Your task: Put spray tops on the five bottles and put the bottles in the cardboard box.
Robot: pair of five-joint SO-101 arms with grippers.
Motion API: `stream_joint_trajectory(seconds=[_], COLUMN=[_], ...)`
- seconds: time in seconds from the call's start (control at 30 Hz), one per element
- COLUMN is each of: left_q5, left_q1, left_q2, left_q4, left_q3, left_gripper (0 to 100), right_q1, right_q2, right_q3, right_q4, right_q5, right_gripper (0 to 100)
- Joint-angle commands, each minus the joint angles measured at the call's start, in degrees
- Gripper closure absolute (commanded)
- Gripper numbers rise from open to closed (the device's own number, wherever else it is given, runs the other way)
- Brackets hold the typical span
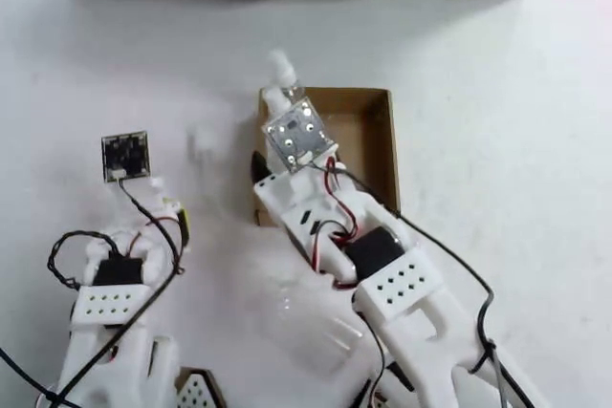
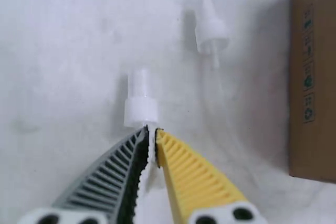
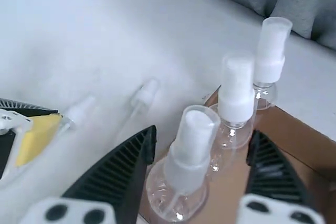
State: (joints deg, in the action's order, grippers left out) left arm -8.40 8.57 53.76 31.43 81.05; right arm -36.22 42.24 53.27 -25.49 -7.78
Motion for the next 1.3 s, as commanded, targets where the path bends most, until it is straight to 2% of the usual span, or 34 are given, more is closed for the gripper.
stream_joint_trajectory(seconds=[0.0,0.27,0.53,0.67,0.83,0.93,1.1,1.27], left_q5=[0.35,0.35,0.35,0.35,0.35,0.35,0.35,0.35], left_q1=[0.66,0.66,0.66,0.75,0.75,0.75,0.75,0.75], left_q2=[1.27,1.27,1.27,1.27,1.27,1.27,1.27,1.36], left_q4=[-1.49,-1.49,-1.49,-1.58,-1.58,-1.58,-1.58,-1.58], left_q3=[-0.44,-0.44,-0.44,-0.44,-0.35,-0.35,-0.26,0.26], left_gripper=[98,98,98,98,98,98,98,98], right_q1=[-0.4,0.04,0.13,0.48,9.54,16.66,24.66,28.7], right_q2=[1.89,7.43,23.08,30.2,34.68,34.68,34.59,29.67], right_q3=[-0.44,-1.76,-5.27,-9.58,-14.77,-15.91,-15.82,-15.91], right_q4=[-0.22,-3.74,-17.36,-28.62,-41.63,-48.48,-57.27,-63.87], right_q5=[-0.18,-0.18,-0.44,-0.7,-1.49,-8.09,-16.26,-21.98], right_gripper=[75.9,75.8,76.0,76.2,76.2,76.2,76.9,92.1])
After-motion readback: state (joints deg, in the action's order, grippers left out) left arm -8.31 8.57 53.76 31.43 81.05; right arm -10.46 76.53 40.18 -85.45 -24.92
